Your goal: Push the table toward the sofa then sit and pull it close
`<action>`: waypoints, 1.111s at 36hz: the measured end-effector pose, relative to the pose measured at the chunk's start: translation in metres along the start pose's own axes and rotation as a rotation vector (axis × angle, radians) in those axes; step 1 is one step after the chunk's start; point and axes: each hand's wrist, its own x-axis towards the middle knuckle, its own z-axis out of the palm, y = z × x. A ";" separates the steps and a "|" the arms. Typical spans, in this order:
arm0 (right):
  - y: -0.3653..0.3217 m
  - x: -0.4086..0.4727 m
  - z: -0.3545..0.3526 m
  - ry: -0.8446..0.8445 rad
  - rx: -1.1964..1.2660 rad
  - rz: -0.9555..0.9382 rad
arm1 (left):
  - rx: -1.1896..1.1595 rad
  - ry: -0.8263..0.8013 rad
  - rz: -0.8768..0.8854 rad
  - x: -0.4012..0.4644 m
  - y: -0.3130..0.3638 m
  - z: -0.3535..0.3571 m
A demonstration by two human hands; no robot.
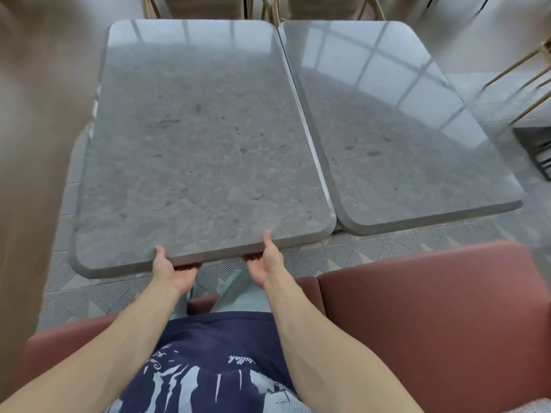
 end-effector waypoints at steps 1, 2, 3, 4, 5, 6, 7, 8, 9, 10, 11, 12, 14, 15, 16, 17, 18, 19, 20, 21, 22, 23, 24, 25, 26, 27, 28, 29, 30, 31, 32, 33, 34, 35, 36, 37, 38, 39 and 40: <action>-0.001 -0.001 0.002 0.011 0.002 -0.001 | 0.013 0.018 -0.003 -0.001 0.001 0.001; -0.001 -0.002 0.004 0.022 -0.002 0.001 | 0.035 0.034 -0.010 -0.001 0.002 0.001; -0.002 -0.002 0.007 0.032 -0.007 0.005 | 0.073 0.055 -0.022 -0.001 0.005 0.002; -0.003 -0.002 0.010 0.037 -0.009 0.003 | 0.128 0.081 -0.038 -0.002 0.008 0.003; -0.004 -0.003 0.012 0.047 -0.018 0.002 | 0.212 0.114 -0.059 -0.003 0.014 0.003; -0.004 -0.003 0.013 0.058 -0.045 0.002 | 0.339 0.152 -0.085 -0.004 0.022 0.003; -0.005 -0.005 0.012 0.077 -0.112 0.009 | 0.506 0.191 -0.105 -0.007 0.030 0.003; -0.007 -0.006 0.010 0.107 -0.226 0.013 | 0.681 0.226 -0.095 -0.010 0.039 0.002; -0.012 -0.008 0.005 0.143 -0.410 0.014 | 0.840 0.264 -0.034 -0.012 0.047 0.003; -0.018 -0.012 0.000 0.168 -0.635 0.020 | 0.981 0.311 0.066 -0.015 0.056 0.003; -0.027 -0.016 -0.006 0.177 -0.868 0.026 | 1.116 0.359 0.192 -0.014 0.065 0.004; -0.037 -0.019 -0.008 0.168 -1.037 0.039 | 1.216 0.380 0.306 -0.013 0.074 0.008; -0.059 -0.022 -0.005 0.136 -1.132 0.115 | 1.293 0.334 0.412 -0.007 0.089 0.021; -0.070 -0.022 0.002 0.137 -1.134 0.135 | 1.266 0.273 0.404 -0.004 0.096 0.030; -0.080 -0.022 0.011 0.147 -1.136 0.124 | 1.241 0.204 0.391 0.001 0.102 0.039; -0.088 -0.021 0.022 0.154 -1.142 0.084 | 1.234 0.140 0.381 0.004 0.108 0.050; -0.094 -0.018 0.035 0.149 -1.135 0.029 | 1.244 0.085 0.377 0.007 0.113 0.061; -0.098 -0.016 0.047 0.141 -1.101 -0.018 | 1.260 0.035 0.382 0.008 0.116 0.070; -0.100 -0.014 0.061 0.130 -1.050 -0.055 | 1.272 -0.001 0.391 0.010 0.120 0.077; -0.099 -0.012 0.074 0.110 -1.007 -0.088 | 1.278 -0.029 0.395 0.011 0.122 0.083; -0.097 -0.008 0.085 0.085 -0.978 -0.116 | 1.281 -0.049 0.396 0.012 0.123 0.087; -0.093 -0.005 0.097 0.064 -0.972 -0.138 | 1.287 -0.064 0.394 0.013 0.125 0.090; -0.087 -0.001 0.107 0.040 -0.970 -0.155 | 1.296 -0.071 0.387 0.014 0.127 0.092; -0.081 0.003 0.116 0.021 -0.973 -0.162 | 1.298 -0.077 0.375 0.015 0.129 0.092; -0.075 0.007 0.125 0.004 -0.982 -0.162 | 1.290 -0.078 0.358 0.016 0.132 0.091; -0.068 0.011 0.134 -0.014 -0.992 -0.158 | 1.277 -0.072 0.339 0.018 0.136 0.089; -0.061 0.014 0.142 -0.028 -0.997 -0.152 | 1.261 -0.059 0.325 0.019 0.141 0.087; -0.054 0.018 0.149 -0.035 -1.000 -0.145 | 1.246 -0.043 0.318 0.021 0.147 0.084; -0.047 0.021 0.157 -0.040 -1.001 -0.138 | 1.236 -0.025 0.319 0.023 0.153 0.082; -0.041 0.024 0.164 -0.041 -1.002 -0.134 | 1.229 -0.011 0.321 0.025 0.160 0.081; -0.035 0.027 0.171 -0.037 -1.004 -0.132 | 1.225 0.000 0.323 0.028 0.168 0.080; -0.030 0.030 0.178 -0.028 -1.006 -0.133 | 1.223 0.006 0.324 0.032 0.177 0.080; -0.026 0.032 0.184 -0.017 -1.005 -0.137 | 1.221 0.009 0.324 0.035 0.185 0.080; -0.023 0.034 0.191 -0.002 -1.005 -0.147 | 1.222 0.009 0.326 0.039 0.193 0.081; -0.019 0.035 0.197 0.019 -1.004 -0.162 | 1.225 0.005 0.330 0.043 0.202 0.083; -0.016 0.036 0.203 0.042 -1.001 -0.180 | 1.233 -0.003 0.336 0.048 0.211 0.085; -0.013 0.037 0.209 0.065 -0.995 -0.199 | 1.244 -0.014 0.344 0.052 0.219 0.088; -0.009 0.038 0.215 0.088 -0.987 -0.216 | 1.256 -0.027 0.356 0.057 0.228 0.091; -0.004 0.038 0.220 0.110 -0.976 -0.233 | 1.268 -0.041 0.368 0.062 0.237 0.094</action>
